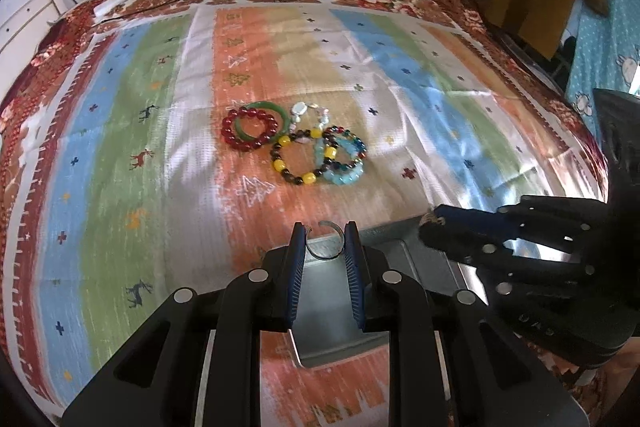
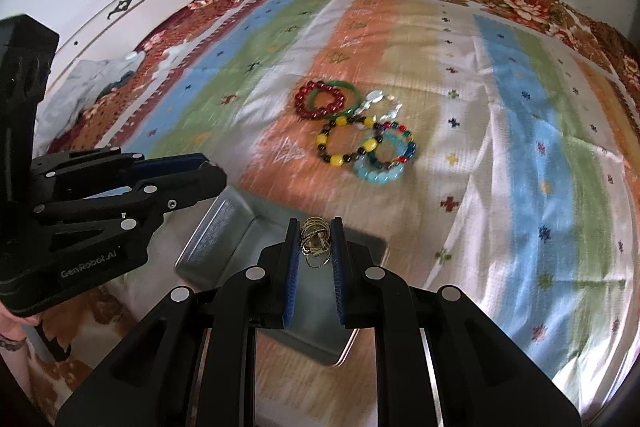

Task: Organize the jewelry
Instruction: 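Carry both rings over the silver tin and open both tools to drop them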

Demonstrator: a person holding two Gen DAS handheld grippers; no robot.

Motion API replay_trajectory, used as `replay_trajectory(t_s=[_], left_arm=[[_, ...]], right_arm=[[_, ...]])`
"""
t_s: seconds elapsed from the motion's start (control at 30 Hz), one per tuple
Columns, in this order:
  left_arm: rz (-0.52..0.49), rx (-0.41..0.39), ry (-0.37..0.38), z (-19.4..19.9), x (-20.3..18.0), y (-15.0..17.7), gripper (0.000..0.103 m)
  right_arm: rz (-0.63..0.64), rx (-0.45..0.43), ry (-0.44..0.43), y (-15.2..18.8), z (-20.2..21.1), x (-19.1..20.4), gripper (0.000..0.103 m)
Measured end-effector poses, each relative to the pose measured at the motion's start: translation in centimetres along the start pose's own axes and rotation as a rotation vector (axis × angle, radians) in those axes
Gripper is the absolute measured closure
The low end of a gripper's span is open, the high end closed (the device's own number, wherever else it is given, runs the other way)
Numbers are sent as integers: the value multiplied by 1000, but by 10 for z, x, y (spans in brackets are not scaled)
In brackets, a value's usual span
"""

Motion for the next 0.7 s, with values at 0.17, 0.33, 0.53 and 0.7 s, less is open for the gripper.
replay_trajectory(t_s=[0.17, 0.33, 0.53, 0.7], left_arm=[[0, 0, 4, 4, -3, 7, 84], [4, -4, 13, 8, -4, 11, 84], [-5, 3, 8, 5, -5, 12, 79], [8, -22, -7, 8, -1, 7, 64]], right_arm=[[-7, -2, -17, 8, 5, 5, 87], [-10, 2, -23, 13, 6, 6, 87], [-6, 18, -13, 18, 1, 6, 87], [0, 4, 39, 15, 2, -1, 63]])
Point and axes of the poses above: each gripper's, at about its wrist camera, not at the fingertips, and z roughly against the way its jaws point, x to its left, y to its underside, the point moved 8 cm from there along -z, roughly the way its jaws point, and after that the axes turned 2 degrees about -y, right-handed, at the moved point
